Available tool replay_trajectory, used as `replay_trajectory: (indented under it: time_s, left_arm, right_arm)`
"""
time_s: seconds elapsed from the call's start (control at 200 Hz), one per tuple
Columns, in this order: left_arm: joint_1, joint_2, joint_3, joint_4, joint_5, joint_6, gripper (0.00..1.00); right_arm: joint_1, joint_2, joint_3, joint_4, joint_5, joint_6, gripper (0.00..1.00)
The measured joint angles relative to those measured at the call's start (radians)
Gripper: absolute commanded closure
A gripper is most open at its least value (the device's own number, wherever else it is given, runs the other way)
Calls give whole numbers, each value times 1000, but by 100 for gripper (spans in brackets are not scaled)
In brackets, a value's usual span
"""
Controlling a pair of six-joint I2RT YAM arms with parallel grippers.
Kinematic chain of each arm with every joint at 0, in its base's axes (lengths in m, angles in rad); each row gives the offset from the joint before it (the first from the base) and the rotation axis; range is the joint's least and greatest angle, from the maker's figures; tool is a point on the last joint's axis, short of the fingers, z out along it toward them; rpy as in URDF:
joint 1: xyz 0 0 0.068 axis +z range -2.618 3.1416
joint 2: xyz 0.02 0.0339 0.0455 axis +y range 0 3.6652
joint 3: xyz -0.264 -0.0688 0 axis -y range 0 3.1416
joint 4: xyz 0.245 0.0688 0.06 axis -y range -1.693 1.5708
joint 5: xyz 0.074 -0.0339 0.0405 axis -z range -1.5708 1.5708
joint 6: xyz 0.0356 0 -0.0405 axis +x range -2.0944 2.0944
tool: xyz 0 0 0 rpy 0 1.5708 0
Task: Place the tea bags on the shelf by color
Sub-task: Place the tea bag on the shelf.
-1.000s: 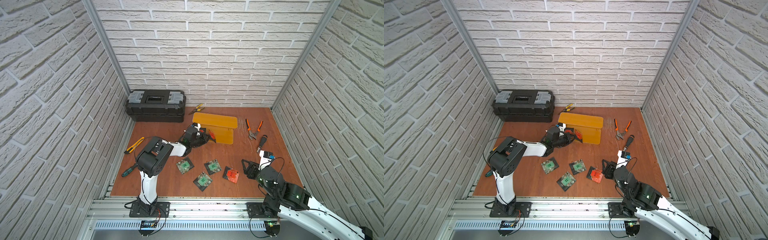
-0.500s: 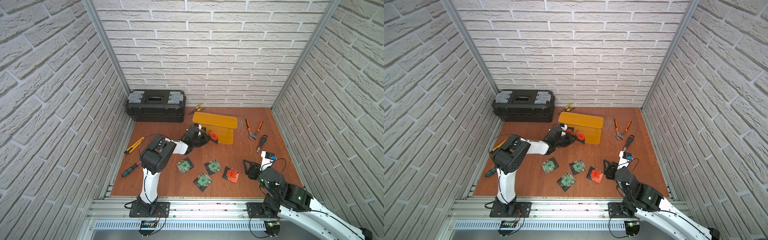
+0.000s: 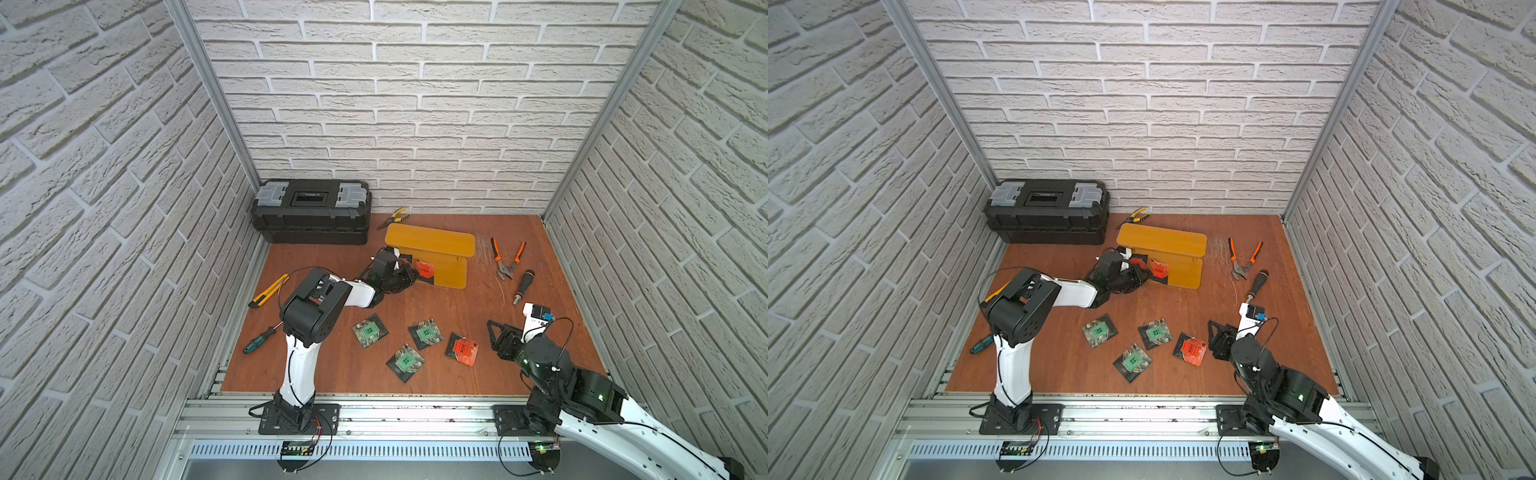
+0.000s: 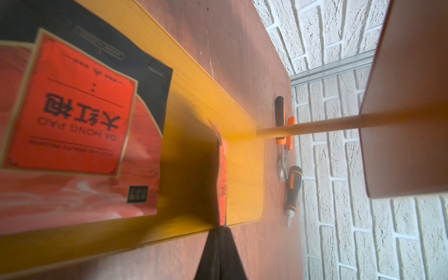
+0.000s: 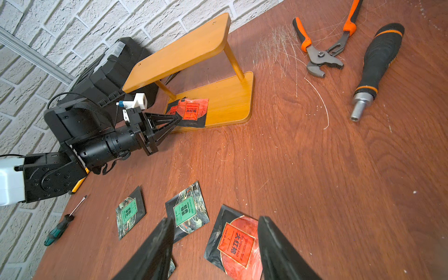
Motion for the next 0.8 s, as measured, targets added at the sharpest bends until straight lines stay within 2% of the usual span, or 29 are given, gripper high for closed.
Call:
replay_trajectory:
  time_s: [0.8]
  left_arm:
    - [18,37,49,-2,17,-7,99]
  right_arm:
    - [0,0,0,0,0,4,40]
